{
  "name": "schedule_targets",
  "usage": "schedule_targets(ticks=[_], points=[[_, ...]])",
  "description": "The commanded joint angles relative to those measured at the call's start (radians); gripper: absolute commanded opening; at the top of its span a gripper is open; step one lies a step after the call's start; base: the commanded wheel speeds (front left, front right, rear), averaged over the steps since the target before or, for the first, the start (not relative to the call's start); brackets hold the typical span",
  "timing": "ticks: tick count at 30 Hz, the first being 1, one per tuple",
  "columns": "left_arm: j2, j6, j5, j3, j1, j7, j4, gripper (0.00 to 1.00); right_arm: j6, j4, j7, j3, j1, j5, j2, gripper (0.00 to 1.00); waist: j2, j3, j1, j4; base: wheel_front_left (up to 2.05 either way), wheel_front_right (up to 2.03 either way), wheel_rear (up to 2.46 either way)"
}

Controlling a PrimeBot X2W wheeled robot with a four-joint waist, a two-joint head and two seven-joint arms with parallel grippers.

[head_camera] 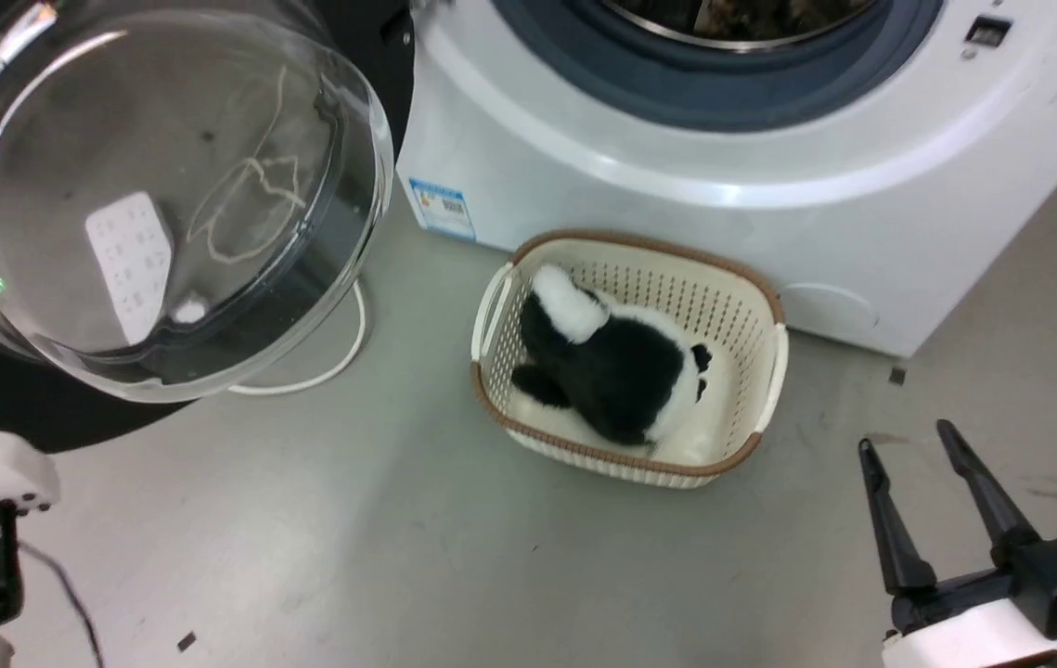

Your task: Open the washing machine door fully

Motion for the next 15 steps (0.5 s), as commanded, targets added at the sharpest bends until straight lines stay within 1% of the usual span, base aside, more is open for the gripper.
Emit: schedule_targets(ticks=[1, 5, 9, 12, 15], points=[[-0.007, 0.003, 0.010, -0.005, 0.021, -0.007, -0.025, 0.00, 0.001, 0.001, -0.002, -0.007, -0.014, 0.002, 0.005, 1.00, 0.0000, -0.028, 0.0001, -0.014, 0.00, 0.00, 0.00], [-0.053, 0.007, 0.043, -0.001, 0.094, -0.008, -0.199, 0.00, 0.001, -0.004, -0.004, -0.047, -0.015, 0.000, 0.016, 1.00, 0.0000, -0.091, 0.0001, -0.049, 0.00, 0.00, 0.00], [-0.111, 0.016, 0.077, -0.014, 0.188, -0.008, -0.366, 0.00, 0.001, -0.031, -0.005, -0.079, -0.016, -0.010, 0.029, 1.00, 0.0000, -0.150, 0.0001, -0.104, 0.00, 0.00, 0.00], [-0.172, 0.029, 0.096, -0.052, 0.262, -0.008, -0.461, 0.00, 0.001, -0.039, -0.005, -0.096, 0.003, -0.011, 0.036, 1.00, 0.0000, -0.190, 0.0001, -0.142, 0.00, 0.00, 0.00], [-0.217, 0.043, 0.123, -0.097, 0.329, -0.008, -0.511, 0.00, 0.001, -0.042, -0.005, -0.094, 0.029, -0.004, 0.038, 1.00, 0.0000, -0.219, 0.0001, -0.177, 0.00, 0.00, 0.00]])
